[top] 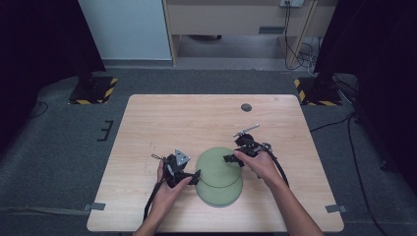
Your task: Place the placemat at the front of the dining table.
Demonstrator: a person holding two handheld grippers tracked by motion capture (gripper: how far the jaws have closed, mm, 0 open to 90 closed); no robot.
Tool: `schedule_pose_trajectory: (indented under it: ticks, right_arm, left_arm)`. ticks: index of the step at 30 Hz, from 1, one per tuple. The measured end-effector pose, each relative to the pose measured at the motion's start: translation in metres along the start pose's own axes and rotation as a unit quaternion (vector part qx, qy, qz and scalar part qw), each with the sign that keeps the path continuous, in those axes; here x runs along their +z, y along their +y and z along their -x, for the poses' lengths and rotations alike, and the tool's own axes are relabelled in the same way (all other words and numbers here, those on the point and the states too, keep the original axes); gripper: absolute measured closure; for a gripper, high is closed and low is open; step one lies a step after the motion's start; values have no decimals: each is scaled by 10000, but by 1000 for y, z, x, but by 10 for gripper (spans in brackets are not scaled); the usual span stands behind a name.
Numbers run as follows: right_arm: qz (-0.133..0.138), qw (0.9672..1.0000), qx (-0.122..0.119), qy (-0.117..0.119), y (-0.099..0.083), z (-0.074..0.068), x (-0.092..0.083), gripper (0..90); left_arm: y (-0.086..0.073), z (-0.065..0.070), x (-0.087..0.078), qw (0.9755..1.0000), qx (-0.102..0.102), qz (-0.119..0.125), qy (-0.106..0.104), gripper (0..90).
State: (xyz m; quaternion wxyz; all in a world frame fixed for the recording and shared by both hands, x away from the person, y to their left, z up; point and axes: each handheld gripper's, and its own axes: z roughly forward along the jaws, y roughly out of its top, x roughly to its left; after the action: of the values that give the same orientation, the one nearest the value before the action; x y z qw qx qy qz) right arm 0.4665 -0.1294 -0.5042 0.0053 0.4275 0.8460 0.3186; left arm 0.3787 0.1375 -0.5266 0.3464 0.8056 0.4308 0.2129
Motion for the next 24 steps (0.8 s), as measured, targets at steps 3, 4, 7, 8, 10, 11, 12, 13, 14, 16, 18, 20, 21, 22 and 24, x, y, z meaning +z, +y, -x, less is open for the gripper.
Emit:
schedule_pose_trajectory:
  ticks: [3,4,7,8,10,11,12,13,14,16,18,20,21,22,24]
  right_arm:
    - [40,10000,2,-22,0,1,-3,438]
    - [40,10000,6,-30,0,1,-3,448]
    - [52,10000,31,-47,0,1,-5,488]
    - [69,10000,12,-56,0,2,-5,500]
    - [73,10000,14,-44,0,3,-6,535]
    - [63,10000,25,-31,0,4,-7,550]
    - [82,10000,13,-30,0,4,-8,563]
    - [88,10000,2,-35,-1,5,-9,575]
    - [106,9999,-11,-35,-1,5,-9,582]
    - [144,9999,17,-25,0,5,-12,605]
    - [188,9998,32,-3,0,6,-13,621]
    - [211,9998,58,43,1,7,-14,633]
    - [241,9996,80,86,1,7,-16,643]
    - [263,9996,85,117,1,8,-16,649]
    - [291,9993,120,193,2,10,-18,662]
  left_arm:
    - [0,0,0,10000,0,-7,2,18]
    - [0,0,0,10000,6,-7,6,18]
    - [0,0,0,10000,15,-11,18,16]
    - [0,0,0,10000,19,-12,23,15]
    - [0,0,0,10000,59,-8,41,12]
    - [1,1,0,10000,76,-13,47,11]
    - [1,1,0,9999,87,-17,54,11]
    - [1,1,0,9999,83,-15,57,10]
    - [1,1,0,10000,75,-17,57,9]
    - [1,1,0,10000,77,-22,59,7]
    - [1,1,0,9999,77,-21,70,7]
    - [1,1,0,9999,78,-22,86,7]
    - [1,1,0,9999,79,-23,85,7]
    - [1,1,0,9999,73,-23,77,7]
    - [1,1,0,9999,72,-27,72,7]
